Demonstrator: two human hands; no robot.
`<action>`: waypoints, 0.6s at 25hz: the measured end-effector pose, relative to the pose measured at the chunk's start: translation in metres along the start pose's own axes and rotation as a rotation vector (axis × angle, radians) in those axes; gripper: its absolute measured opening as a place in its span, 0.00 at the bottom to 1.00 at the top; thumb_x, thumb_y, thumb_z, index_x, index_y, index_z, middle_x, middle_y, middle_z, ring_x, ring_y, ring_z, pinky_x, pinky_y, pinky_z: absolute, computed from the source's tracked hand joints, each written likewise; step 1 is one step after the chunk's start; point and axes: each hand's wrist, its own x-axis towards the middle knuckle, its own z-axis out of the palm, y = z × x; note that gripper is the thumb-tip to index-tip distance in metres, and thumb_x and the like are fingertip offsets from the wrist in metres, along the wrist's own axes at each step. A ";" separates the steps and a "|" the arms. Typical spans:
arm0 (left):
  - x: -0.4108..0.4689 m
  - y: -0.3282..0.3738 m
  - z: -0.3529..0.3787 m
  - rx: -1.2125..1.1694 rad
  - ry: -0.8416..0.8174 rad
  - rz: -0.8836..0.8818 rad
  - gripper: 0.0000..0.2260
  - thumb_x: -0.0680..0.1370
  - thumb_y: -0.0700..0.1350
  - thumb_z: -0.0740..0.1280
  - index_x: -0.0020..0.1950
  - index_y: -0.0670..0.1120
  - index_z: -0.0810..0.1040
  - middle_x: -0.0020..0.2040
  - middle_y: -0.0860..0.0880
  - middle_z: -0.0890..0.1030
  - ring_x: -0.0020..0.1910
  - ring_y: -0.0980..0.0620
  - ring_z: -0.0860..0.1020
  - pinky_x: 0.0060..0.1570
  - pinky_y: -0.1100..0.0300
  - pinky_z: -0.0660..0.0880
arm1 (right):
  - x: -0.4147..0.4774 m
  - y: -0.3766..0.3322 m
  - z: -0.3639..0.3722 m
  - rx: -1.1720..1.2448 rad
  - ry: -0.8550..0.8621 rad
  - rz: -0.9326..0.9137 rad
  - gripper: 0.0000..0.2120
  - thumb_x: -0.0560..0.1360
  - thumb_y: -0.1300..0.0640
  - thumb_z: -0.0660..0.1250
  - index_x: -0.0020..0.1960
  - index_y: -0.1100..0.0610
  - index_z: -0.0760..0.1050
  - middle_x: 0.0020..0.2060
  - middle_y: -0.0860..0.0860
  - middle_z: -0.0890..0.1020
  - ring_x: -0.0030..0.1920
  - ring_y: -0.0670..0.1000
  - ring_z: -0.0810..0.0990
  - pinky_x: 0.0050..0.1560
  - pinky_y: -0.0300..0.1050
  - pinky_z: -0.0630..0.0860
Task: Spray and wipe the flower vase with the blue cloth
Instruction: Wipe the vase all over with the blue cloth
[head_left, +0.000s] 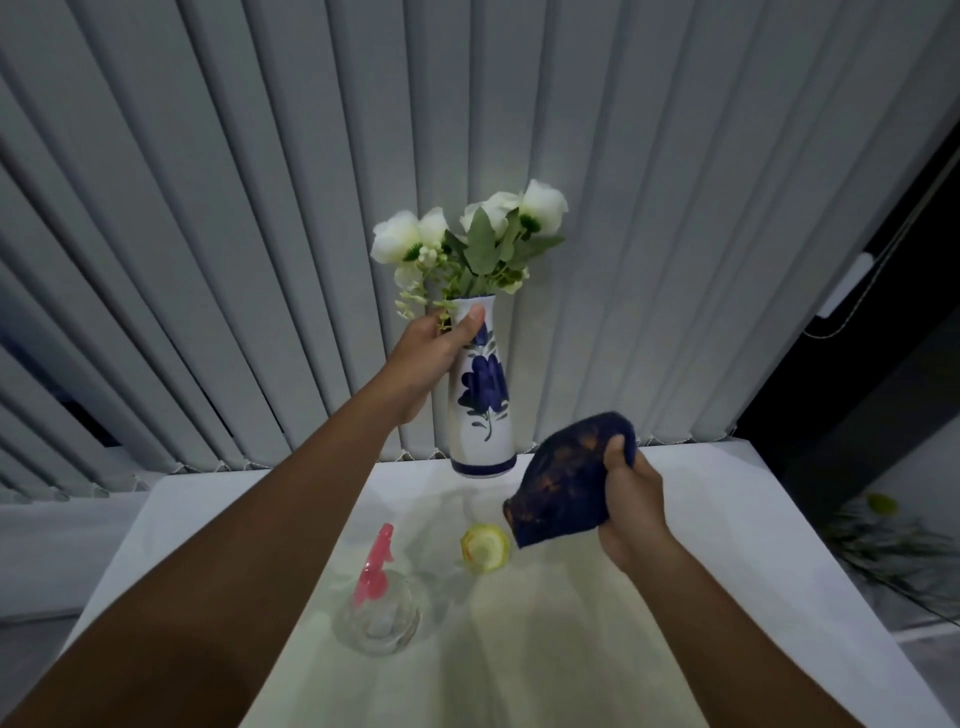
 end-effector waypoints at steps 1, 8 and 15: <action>-0.001 -0.002 -0.001 -0.011 -0.012 -0.011 0.15 0.82 0.53 0.66 0.65 0.46 0.80 0.57 0.46 0.87 0.55 0.50 0.85 0.63 0.51 0.79 | -0.004 -0.015 0.008 0.008 -0.026 -0.051 0.11 0.83 0.47 0.60 0.52 0.49 0.80 0.53 0.54 0.85 0.53 0.57 0.84 0.54 0.55 0.82; -0.011 0.001 0.009 0.022 -0.100 0.032 0.09 0.85 0.49 0.62 0.54 0.46 0.79 0.33 0.60 0.84 0.32 0.67 0.81 0.35 0.74 0.74 | -0.047 -0.049 0.079 -0.374 -0.352 -0.582 0.16 0.84 0.50 0.59 0.70 0.49 0.74 0.54 0.48 0.84 0.50 0.42 0.82 0.47 0.32 0.77; -0.010 -0.003 0.005 0.027 0.039 0.043 0.09 0.83 0.53 0.65 0.54 0.50 0.81 0.47 0.53 0.85 0.48 0.59 0.83 0.53 0.60 0.76 | -0.054 0.034 0.069 -0.328 -0.326 -0.530 0.25 0.84 0.52 0.58 0.78 0.38 0.56 0.78 0.40 0.63 0.73 0.39 0.68 0.65 0.28 0.68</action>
